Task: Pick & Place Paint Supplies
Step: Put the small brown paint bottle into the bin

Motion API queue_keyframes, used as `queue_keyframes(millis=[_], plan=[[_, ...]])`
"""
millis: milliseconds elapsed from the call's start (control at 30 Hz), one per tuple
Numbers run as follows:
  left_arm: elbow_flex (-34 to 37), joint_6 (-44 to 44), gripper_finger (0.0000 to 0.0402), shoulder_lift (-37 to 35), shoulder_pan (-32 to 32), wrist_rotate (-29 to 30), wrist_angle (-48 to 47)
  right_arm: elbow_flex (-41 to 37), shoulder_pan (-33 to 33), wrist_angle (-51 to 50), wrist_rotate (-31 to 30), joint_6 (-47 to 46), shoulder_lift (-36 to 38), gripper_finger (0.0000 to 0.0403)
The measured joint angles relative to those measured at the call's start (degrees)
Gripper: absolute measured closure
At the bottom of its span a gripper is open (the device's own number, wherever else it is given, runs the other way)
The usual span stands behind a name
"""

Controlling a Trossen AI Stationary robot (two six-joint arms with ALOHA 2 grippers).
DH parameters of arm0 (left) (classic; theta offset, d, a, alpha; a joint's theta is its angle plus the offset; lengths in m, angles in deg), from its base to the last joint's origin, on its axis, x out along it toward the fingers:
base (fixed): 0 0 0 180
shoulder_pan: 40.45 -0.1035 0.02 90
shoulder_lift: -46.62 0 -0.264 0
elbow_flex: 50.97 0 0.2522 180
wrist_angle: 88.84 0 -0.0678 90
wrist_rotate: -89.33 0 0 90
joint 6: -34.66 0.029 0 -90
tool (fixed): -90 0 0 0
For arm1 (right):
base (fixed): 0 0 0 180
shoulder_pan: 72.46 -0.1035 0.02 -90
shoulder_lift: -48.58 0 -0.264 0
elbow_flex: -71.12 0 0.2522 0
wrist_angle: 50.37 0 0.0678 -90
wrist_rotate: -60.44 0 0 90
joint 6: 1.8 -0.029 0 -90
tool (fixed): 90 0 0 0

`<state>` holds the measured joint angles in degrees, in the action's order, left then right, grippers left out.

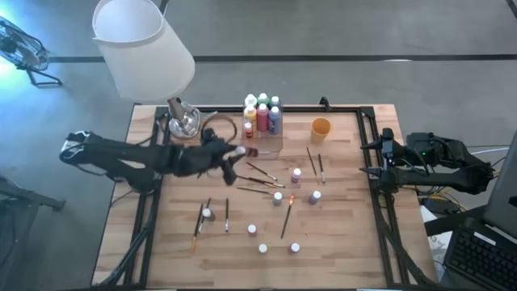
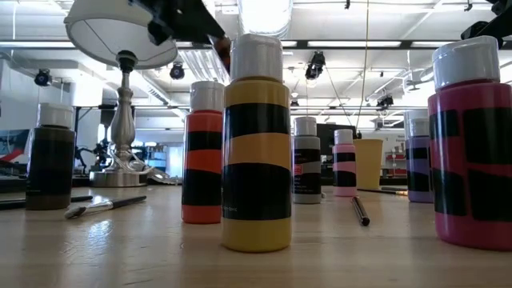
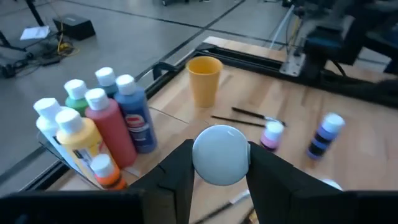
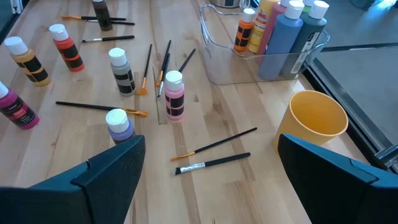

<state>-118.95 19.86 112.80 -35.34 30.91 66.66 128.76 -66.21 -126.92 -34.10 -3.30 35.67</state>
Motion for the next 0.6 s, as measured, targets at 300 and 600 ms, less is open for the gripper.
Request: queue_keyframes(millis=[300, 600], plan=[[-0.31, 2.52, 0.0275, 2.48, -12.75, -12.17, 5.21, 0.0, 0.0, 0.0, 0.0, 0.0, 0.0, 0.0039], [-8.02, 5.61, 0.0275, 13.34, -17.26, -14.8, 3.4, 0.0, -0.01, -0.01, 0.0, 0.0, 0.01, 0.0039]])
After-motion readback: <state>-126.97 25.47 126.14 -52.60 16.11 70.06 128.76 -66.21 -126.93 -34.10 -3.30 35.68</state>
